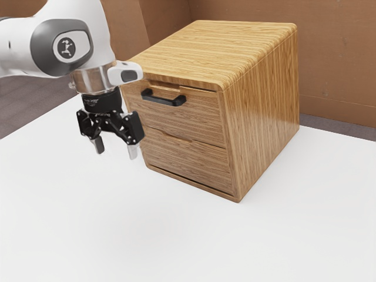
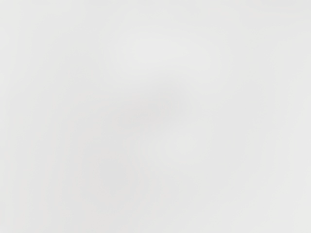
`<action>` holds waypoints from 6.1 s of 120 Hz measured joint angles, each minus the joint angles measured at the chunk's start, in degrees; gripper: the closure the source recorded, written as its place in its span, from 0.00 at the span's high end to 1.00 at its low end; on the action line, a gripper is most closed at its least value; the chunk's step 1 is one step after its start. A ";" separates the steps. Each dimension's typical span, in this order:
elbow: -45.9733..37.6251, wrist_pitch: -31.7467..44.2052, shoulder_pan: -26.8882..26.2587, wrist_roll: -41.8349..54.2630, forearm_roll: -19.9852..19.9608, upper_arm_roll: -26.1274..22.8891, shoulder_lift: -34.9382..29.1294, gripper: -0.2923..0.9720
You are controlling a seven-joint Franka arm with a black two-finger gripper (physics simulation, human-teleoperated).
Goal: Pull the drawer handle with one arm to open the drawer
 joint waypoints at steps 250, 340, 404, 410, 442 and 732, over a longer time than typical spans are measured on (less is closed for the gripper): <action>1.47 22.13 -3.21 -84.74 3.93 0.66 -1.13 0.77; 1.17 26.51 -5.17 -89.48 4.20 1.38 0.94 0.77; 1.29 26.75 4.11 -90.69 4.01 1.19 0.96 0.77; 1.32 26.75 3.43 -90.79 4.05 1.11 0.97 0.77; 1.40 26.69 -2.42 -91.21 3.98 1.46 0.72 0.77; 2.22 29.65 -0.68 -91.82 3.94 1.03 3.26 0.77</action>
